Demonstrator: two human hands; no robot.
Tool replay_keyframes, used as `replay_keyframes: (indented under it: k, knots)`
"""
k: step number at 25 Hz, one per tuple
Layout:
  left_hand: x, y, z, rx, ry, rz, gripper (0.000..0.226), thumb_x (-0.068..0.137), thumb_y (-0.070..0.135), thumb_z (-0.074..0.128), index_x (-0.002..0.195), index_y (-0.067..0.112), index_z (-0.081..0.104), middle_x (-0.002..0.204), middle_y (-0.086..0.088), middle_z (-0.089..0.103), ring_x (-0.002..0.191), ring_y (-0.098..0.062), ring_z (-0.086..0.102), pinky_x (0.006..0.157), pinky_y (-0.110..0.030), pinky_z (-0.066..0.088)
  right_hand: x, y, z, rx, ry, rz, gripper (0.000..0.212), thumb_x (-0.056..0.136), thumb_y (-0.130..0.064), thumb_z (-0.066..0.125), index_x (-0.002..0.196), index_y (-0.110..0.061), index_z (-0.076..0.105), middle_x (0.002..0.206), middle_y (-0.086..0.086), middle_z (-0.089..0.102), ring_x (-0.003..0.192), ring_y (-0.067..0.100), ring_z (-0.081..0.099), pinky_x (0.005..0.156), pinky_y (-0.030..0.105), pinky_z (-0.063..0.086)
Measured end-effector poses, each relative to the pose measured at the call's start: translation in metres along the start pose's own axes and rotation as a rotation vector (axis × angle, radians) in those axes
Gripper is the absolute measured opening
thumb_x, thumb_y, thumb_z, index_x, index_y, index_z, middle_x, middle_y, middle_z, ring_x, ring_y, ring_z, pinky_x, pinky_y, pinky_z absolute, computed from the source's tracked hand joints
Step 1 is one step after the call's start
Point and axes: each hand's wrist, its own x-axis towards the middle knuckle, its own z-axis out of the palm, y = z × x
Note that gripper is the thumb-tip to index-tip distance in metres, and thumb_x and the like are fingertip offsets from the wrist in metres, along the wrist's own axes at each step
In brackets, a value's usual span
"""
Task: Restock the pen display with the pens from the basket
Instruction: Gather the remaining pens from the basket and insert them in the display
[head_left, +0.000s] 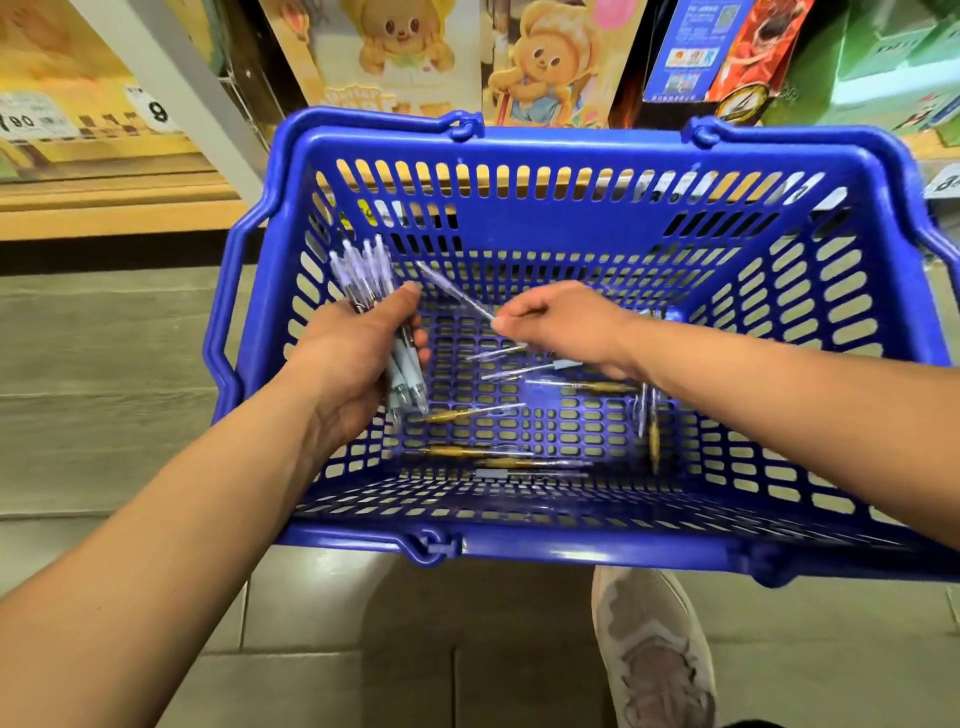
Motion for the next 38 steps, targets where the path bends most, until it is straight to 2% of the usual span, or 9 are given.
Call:
replay_keyframes:
  k: [3,7,13,18,21,25,28,31,38]
  knots:
    - [-0.002,-0.004,0.008,0.022,0.02,0.025,0.019,0.1,0.028,0.063,0.104,0.01,0.062,0.064,0.002,0.065,0.055,-0.012,0.062,0.062,-0.032,0.056,-0.021,-0.015,0.027,0.24,-0.052,-0.033,0.016,0.088,-0.039,0.075,0.101,-0.031,0.077,0.103,-0.015,0.075,0.089,-0.001,0.067,0.091,0.024,0.054]
    - [-0.005,-0.007,0.013,0.004,-0.023,0.0,0.034,0.101,0.032,0.06,0.12,0.004,0.061,0.102,-0.015,0.076,0.079,-0.025,0.074,0.067,-0.038,0.062,-0.034,-0.029,0.049,0.352,0.008,-0.094,0.015,0.086,-0.035,0.078,0.097,-0.032,0.068,0.088,-0.018,0.076,0.08,0.002,0.072,0.075,0.022,0.06]
    - [-0.012,-0.006,0.013,-0.022,-0.059,0.0,0.039,0.103,0.031,0.056,0.124,-0.002,0.053,0.113,-0.027,0.071,0.092,-0.036,0.076,0.074,-0.047,0.064,-0.041,-0.037,0.052,0.25,0.102,-0.162,0.019,0.084,-0.039,0.079,0.096,-0.03,0.067,0.082,-0.011,0.076,0.07,0.01,0.074,0.081,0.046,0.062]
    - [-0.015,-0.005,0.015,-0.019,-0.08,0.018,0.046,0.105,0.031,0.051,0.134,-0.004,0.047,0.125,-0.03,0.065,0.104,-0.036,0.073,0.084,-0.046,0.063,-0.046,-0.041,0.052,0.134,0.15,-0.2,0.014,0.086,-0.04,0.077,0.092,-0.03,0.07,0.079,-0.011,0.074,0.07,0.002,0.072,0.073,0.033,0.063]
    - [-0.014,-0.007,0.015,-0.025,-0.083,0.032,0.047,0.105,0.033,0.052,0.133,-0.005,0.047,0.113,-0.023,0.07,0.095,-0.028,0.076,0.08,-0.039,0.063,-0.052,-0.045,0.054,0.005,0.209,-0.276,0.013,0.089,-0.041,0.073,0.096,-0.031,0.075,0.078,-0.018,0.072,0.072,-0.008,0.066,0.061,0.012,0.052]
    - [-0.013,-0.007,0.014,0.073,-0.04,0.048,0.023,0.106,0.022,0.054,0.104,0.0,0.058,0.076,-0.01,0.066,0.06,-0.016,0.067,0.059,-0.032,0.059,-0.056,-0.052,0.043,-0.233,0.027,-0.346,0.016,0.097,-0.047,0.059,0.101,-0.041,0.074,0.082,-0.008,0.074,0.073,0.007,0.068,0.064,0.027,0.058]
    - [-0.009,-0.001,0.012,0.096,0.064,0.053,0.011,0.103,0.009,0.054,0.094,0.002,0.055,0.069,-0.005,0.058,0.048,-0.01,0.058,0.052,-0.03,0.053,-0.04,-0.047,0.012,-0.055,-0.14,-0.246,0.014,0.1,-0.035,0.058,0.1,-0.038,0.071,0.087,-0.01,0.076,0.078,0.005,0.073,0.071,0.022,0.061]
    - [-0.007,0.001,0.009,0.054,0.062,0.022,0.012,0.1,0.01,0.057,0.09,0.004,0.057,0.066,-0.004,0.057,0.046,-0.009,0.055,0.05,-0.028,0.051,-0.003,-0.013,-0.022,-0.433,0.064,-0.157,0.017,0.099,-0.022,0.057,0.098,-0.017,0.074,0.095,-0.005,0.075,0.087,0.01,0.07,0.088,0.03,0.059]
    - [-0.002,-0.001,-0.002,0.013,-0.071,-0.062,0.011,0.102,0.011,0.057,0.094,0.008,0.064,0.071,-0.001,0.066,0.062,-0.012,0.063,0.059,-0.029,0.056,0.037,0.073,-0.012,-0.996,-0.092,-0.027,0.026,0.098,-0.023,0.061,0.123,-0.024,0.067,0.123,0.002,0.065,0.106,0.023,0.064,0.094,0.035,0.054]
